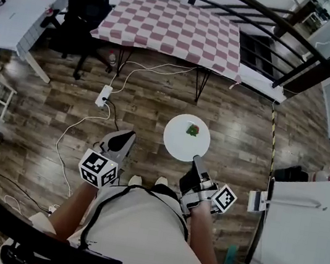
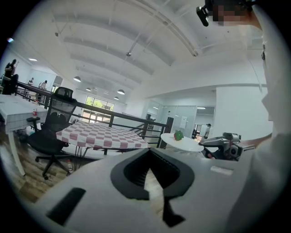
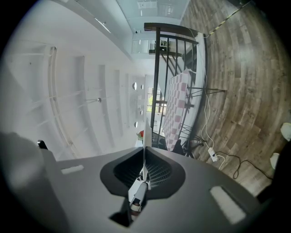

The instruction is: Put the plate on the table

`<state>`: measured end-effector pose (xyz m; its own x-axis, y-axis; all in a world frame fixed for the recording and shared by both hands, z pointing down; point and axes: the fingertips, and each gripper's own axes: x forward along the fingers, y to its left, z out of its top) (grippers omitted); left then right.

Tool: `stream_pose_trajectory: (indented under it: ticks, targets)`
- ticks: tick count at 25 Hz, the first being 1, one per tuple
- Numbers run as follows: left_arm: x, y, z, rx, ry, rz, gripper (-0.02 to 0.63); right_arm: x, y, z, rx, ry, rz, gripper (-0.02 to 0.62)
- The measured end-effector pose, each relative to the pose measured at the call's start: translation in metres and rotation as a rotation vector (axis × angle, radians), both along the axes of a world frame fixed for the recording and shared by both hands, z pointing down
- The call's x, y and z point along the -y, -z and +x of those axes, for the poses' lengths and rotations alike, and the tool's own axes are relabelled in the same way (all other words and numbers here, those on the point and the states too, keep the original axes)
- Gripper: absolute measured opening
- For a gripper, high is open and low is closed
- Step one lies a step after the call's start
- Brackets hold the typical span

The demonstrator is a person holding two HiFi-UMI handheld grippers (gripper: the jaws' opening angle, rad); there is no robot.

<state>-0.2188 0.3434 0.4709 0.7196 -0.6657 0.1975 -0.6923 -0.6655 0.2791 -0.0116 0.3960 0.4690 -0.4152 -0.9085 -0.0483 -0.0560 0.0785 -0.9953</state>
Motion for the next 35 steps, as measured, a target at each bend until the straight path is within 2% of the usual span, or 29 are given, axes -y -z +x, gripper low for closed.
stream_pose_trajectory:
  ticks: [7, 20, 27, 35]
  targets:
    - [0.002, -0.002, -0.011, -0.001, 0.028, -0.014, 0.002, 0.005, 0.007, -0.001, -0.006, 0.003, 0.017, 0.020]
    - [0.017, -0.009, 0.004, 0.017, 0.024, -0.021, 0.000, 0.028, -0.004, 0.011, 0.002, 0.024, 0.018, 0.021]
    - [0.048, -0.011, 0.029, 0.034, 0.018, -0.027, 0.002, 0.065, -0.007, 0.028, 0.014, 0.037, 0.011, 0.021]
    - [0.106, -0.007, 0.052, 0.044, 0.045, -0.020, 0.001, 0.125, -0.007, 0.054, 0.012, 0.062, 0.011, 0.021]
